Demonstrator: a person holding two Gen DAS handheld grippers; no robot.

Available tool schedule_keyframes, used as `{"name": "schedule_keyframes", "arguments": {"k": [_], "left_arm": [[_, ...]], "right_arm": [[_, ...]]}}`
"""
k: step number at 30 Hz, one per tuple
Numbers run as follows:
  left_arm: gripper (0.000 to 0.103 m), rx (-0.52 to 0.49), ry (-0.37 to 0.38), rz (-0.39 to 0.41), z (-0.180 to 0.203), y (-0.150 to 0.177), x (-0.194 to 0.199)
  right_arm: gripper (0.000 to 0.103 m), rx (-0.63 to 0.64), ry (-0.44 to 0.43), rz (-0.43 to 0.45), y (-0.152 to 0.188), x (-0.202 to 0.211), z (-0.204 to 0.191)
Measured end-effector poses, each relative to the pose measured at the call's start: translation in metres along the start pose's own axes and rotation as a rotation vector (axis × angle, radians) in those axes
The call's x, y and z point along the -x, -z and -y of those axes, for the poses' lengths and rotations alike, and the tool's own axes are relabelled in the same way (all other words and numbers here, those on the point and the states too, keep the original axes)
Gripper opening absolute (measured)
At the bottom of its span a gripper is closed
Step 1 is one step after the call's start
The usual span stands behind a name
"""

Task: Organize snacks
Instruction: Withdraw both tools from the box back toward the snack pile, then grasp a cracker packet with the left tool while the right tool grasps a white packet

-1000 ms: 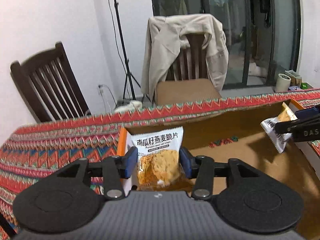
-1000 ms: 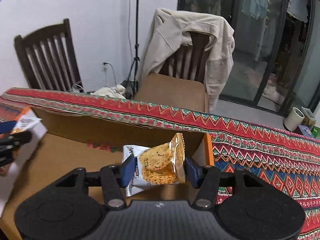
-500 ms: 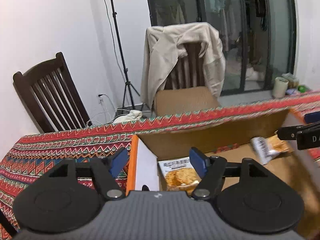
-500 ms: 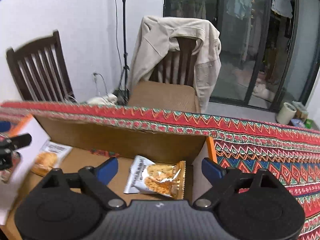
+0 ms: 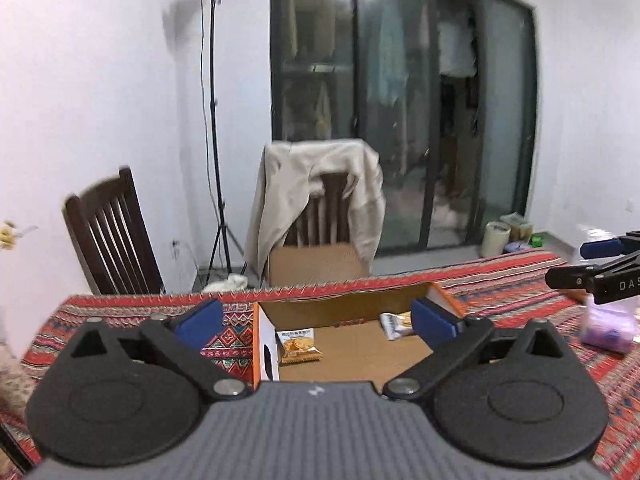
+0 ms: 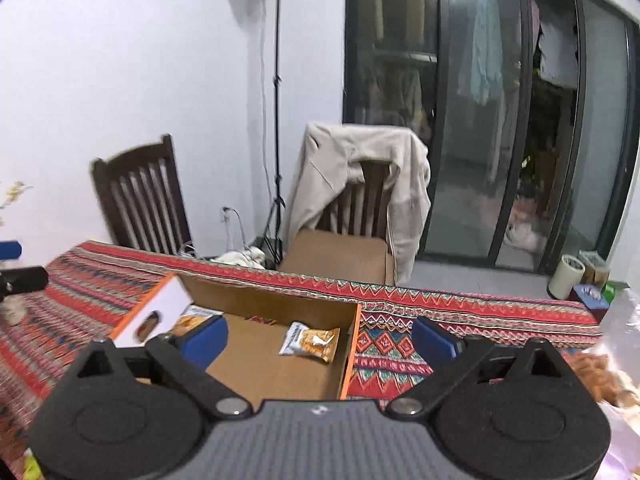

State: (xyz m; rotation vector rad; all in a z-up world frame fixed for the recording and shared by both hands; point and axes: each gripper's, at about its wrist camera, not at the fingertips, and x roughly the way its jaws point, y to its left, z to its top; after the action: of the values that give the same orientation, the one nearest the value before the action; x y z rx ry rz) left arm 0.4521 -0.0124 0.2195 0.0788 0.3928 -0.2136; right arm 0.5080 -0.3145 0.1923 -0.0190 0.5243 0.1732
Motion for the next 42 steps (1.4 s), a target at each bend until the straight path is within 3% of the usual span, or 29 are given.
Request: {"name": "schedule_keyframes", "arguments": {"k": [4,10,17,22,25,27,31,42], "left_arm": [[0.103,0.023,0.017,0.043,0.005,0.034,0.077],[0.103,0.004,-0.077,0.176,0.022,0.119,0.185],[0.103,0.051,-0.159,0.243,0.044,0.218,0.253],[0.103,0.072,-0.172,0.246,0.057,0.281,0.260],[0.103,0.091,-0.161,0.186,0.054,0.301,0.257],[0.103,0.106,-0.159,0.151,0.050,0.310,0.252],[0.103,0.118,-0.164,0.109,0.044,0.318,0.241],[0.103,0.125,-0.153,0.043,0.030,0.317,0.206]], "right_arm": [[0.103,-0.002,-0.029,0.072,0.041,0.080,-0.006],[0.103,0.053,-0.014,0.176,0.125,0.182,-0.036],[0.103,0.092,-0.007,0.252,0.231,0.249,-0.078],[0.103,0.043,-0.016,0.290,0.308,0.262,-0.109],[0.103,0.031,0.062,0.305,0.345,0.256,-0.125],[0.103,0.037,0.065,0.290,0.364,0.254,-0.134],[0.103,0.040,0.055,0.272,0.378,0.251,-0.142],[0.103,0.101,0.075,0.249,0.376,0.221,-0.146]]}}
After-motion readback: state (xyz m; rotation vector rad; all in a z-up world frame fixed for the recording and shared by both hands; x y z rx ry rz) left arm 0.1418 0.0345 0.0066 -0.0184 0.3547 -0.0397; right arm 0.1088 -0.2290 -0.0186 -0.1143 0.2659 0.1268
